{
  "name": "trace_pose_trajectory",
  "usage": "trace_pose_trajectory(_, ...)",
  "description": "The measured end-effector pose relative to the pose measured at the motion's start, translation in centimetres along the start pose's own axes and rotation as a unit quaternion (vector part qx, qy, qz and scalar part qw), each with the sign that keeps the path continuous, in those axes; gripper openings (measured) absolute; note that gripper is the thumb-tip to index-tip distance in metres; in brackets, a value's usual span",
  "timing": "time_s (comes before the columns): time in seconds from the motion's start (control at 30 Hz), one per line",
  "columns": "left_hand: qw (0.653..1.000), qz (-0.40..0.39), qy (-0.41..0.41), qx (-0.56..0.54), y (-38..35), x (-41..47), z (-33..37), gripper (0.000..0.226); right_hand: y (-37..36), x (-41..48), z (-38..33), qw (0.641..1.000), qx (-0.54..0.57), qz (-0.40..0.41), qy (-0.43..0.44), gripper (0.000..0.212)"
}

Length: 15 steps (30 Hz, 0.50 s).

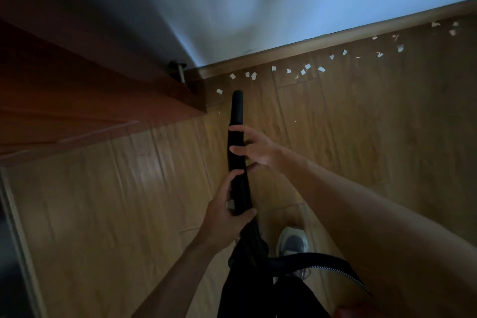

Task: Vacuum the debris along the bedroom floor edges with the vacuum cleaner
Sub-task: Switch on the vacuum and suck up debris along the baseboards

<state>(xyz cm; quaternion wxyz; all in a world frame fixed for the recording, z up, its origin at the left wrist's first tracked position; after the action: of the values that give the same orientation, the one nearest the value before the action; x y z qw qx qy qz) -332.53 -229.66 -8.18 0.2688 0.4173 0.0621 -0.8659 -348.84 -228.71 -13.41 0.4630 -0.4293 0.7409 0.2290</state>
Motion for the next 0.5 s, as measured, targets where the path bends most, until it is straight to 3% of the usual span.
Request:
trace_pose_trajectory(0.23,0.999,0.023,0.022,-0.012,1.5,2.8,0.5,0.070,-1.1,3.4,-1.0,0.999,-0.030,-0.040,-0.006,0.060)
trace_pose_trajectory(0.5,0.988,0.071,0.080,-0.110,0.8,4.4,0.8,0.068,-1.7,5.6,-1.6,0.998,-0.030,-0.061,0.005,0.070)
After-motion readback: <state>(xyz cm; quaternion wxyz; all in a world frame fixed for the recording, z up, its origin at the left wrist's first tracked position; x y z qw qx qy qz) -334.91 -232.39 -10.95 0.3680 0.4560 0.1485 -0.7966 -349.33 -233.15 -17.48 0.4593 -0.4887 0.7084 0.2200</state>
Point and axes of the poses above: each hand's wrist, its own x-axis towards the middle knuckle, its own y-axis out of the back of the hand, z = x × y, the point moved 4 cm from there along x, towards the middle knuckle, and after that the axes turned 7 degrees about z, right-handed, at the moved point
